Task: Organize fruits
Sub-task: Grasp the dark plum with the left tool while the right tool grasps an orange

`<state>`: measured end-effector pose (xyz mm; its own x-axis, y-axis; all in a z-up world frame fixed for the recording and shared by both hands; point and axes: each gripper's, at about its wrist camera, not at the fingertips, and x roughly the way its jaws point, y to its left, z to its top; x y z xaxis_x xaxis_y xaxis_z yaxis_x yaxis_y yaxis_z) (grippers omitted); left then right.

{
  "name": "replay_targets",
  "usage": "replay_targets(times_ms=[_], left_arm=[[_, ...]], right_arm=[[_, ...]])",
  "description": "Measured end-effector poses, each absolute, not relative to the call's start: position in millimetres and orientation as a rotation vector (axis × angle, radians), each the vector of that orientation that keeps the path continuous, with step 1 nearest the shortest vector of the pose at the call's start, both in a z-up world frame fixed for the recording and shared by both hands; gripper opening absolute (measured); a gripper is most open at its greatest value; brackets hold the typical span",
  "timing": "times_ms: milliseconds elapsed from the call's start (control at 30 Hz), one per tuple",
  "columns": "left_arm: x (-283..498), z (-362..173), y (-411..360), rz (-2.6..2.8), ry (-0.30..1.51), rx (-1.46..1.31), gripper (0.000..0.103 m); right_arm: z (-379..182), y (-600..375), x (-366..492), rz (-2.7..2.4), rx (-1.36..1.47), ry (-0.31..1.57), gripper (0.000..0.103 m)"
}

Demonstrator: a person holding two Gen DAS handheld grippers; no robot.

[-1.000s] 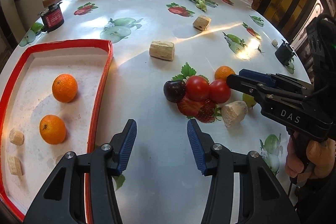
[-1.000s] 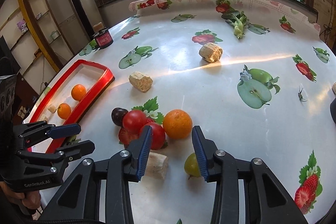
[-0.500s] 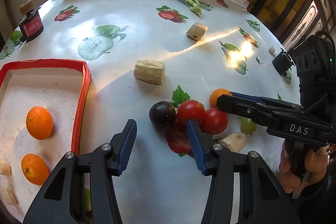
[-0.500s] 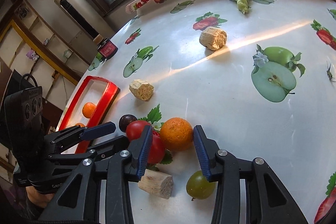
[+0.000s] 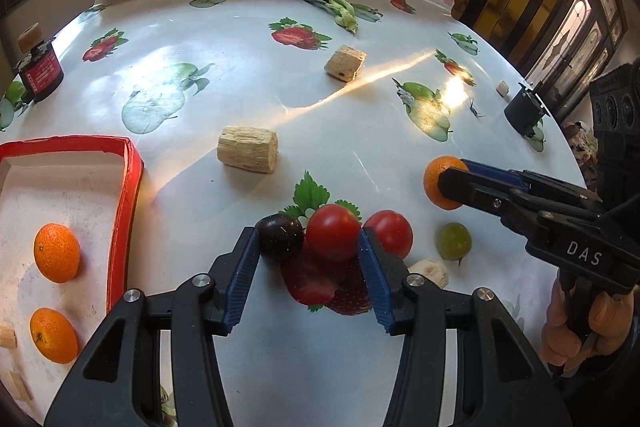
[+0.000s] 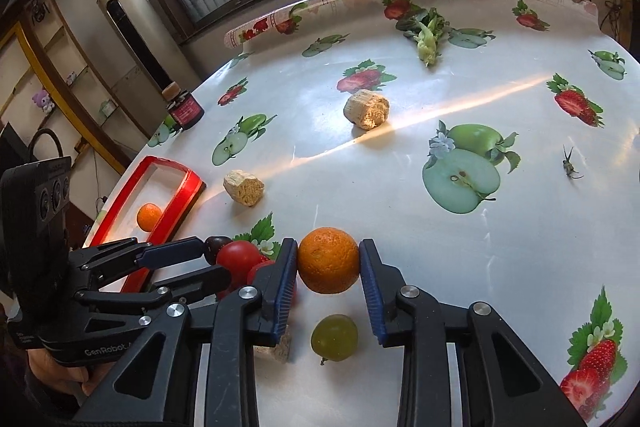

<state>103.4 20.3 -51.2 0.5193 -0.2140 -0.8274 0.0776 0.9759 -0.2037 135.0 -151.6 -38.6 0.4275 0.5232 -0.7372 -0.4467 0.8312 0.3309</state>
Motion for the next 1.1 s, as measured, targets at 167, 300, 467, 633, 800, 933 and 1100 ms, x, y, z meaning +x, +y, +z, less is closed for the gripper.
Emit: replay_targets(times_ms=[167, 300, 467, 633, 800, 933, 1100], left_arm=[[96, -46, 25, -0.228, 0.999, -0.155, 0.010], [87, -50, 23, -0.229, 1.019, -0.119, 0.004], [95, -52, 33, -0.195, 1.023, -0.164, 0.004], [101, -48, 23, -0.187, 1.020, -0.122, 0.020], [99, -54, 19, -0.175, 1.020, -0.098, 0.054], [105, -54, 30, -0.160, 1.011, -0.136, 0.044], [110, -62, 43, -0.198, 1.032, -0.192, 0.036]], right_arm=[[-37, -160, 133, 0.599, 0.114, 0.950, 0.033], [-34, -166, 131, 0.592, 0.129, 0.941, 0.033], [-32, -167, 129, 0.593, 0.135, 0.933, 0.033], [-31, -168, 128, 0.590, 0.138, 0.934, 0.033], [-30, -169, 127, 0.590, 0.139, 0.931, 0.033], [-31, -168, 128, 0.588, 0.137, 0.934, 0.033], [-29, -166, 125, 0.593, 0.137, 0.931, 0.033]])
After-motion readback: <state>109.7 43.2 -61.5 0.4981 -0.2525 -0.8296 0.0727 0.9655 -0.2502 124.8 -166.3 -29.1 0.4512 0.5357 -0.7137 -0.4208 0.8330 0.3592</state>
